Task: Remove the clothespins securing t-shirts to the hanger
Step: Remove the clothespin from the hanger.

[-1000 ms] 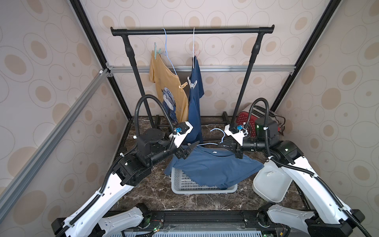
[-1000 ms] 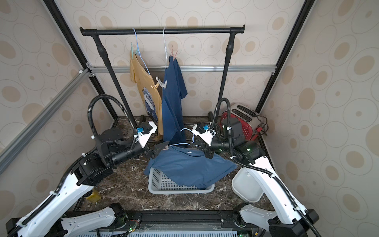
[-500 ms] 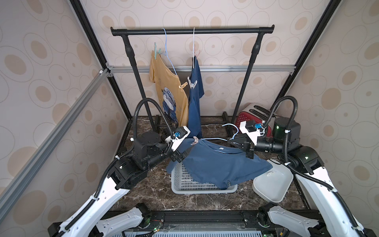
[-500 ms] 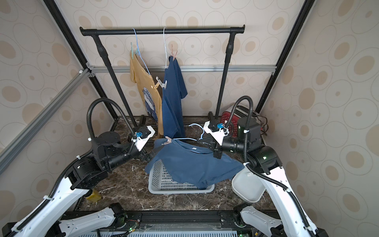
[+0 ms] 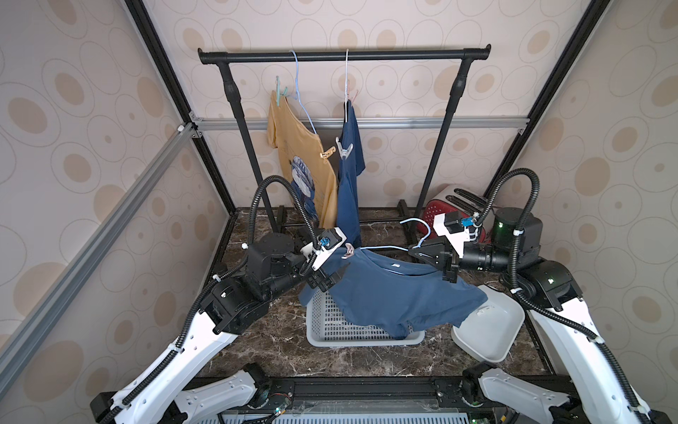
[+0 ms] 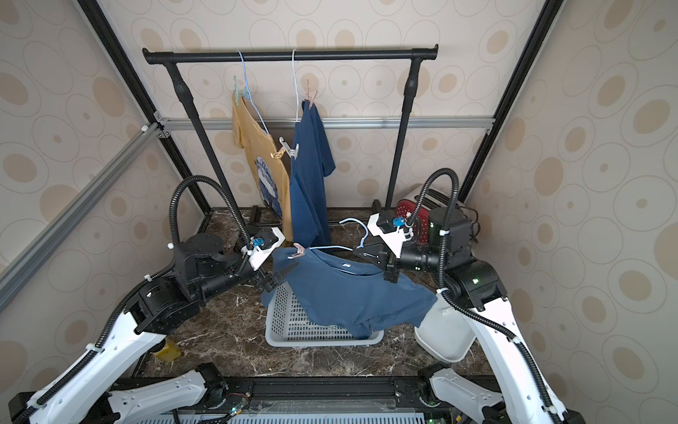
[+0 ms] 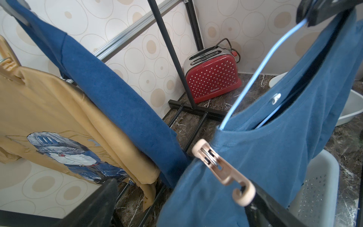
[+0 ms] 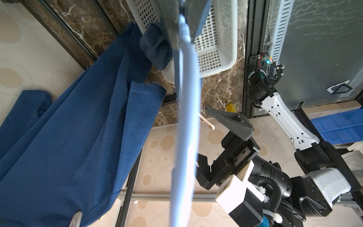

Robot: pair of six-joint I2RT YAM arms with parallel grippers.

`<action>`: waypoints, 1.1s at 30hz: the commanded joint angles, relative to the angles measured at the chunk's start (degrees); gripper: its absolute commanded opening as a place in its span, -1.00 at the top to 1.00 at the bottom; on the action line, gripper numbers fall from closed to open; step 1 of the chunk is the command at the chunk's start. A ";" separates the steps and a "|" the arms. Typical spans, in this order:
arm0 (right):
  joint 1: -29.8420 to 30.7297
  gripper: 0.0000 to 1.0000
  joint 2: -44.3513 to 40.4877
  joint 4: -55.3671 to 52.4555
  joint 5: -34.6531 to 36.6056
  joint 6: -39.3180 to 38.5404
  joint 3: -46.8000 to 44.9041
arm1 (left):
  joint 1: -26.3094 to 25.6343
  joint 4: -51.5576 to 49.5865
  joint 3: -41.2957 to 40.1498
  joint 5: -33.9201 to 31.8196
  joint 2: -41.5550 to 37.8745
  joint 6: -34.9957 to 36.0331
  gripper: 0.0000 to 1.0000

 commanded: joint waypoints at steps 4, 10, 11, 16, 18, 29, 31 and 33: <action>-0.02 1.00 0.82 -2.91 -2.12 -3.69 2.06 | 0.82 -8.62 4.52 4.38 0.44 8.30 -0.98; 1.94 1.00 3.36 -6.64 0.80 -7.04 5.04 | 0.98 -13.86 7.22 11.48 4.99 10.02 -0.98; 2.77 1.00 4.13 -8.25 2.38 -8.45 6.07 | 0.94 -14.87 7.68 11.58 6.04 10.30 -0.97; 5.89 1.00 7.37 -14.07 8.42 -12.61 10.74 | 0.94 -15.04 7.61 9.48 7.85 12.18 -0.91; 6.41 1.00 7.88 -14.67 9.37 -13.15 11.64 | 0.97 -15.21 7.85 8.33 8.35 13.12 -0.85; 9.28 1.00 11.29 -19.57 13.71 -16.65 15.89 | 0.94 -15.66 7.27 4.92 9.78 17.08 -0.49; 9.59 1.00 11.72 -19.83 13.97 -17.02 16.23 | 0.94 -15.01 6.77 5.14 9.72 17.25 -0.45; 9.72 1.00 12.04 -19.98 13.97 -17.11 16.56 | 0.90 -14.57 6.50 5.52 9.73 17.43 -0.40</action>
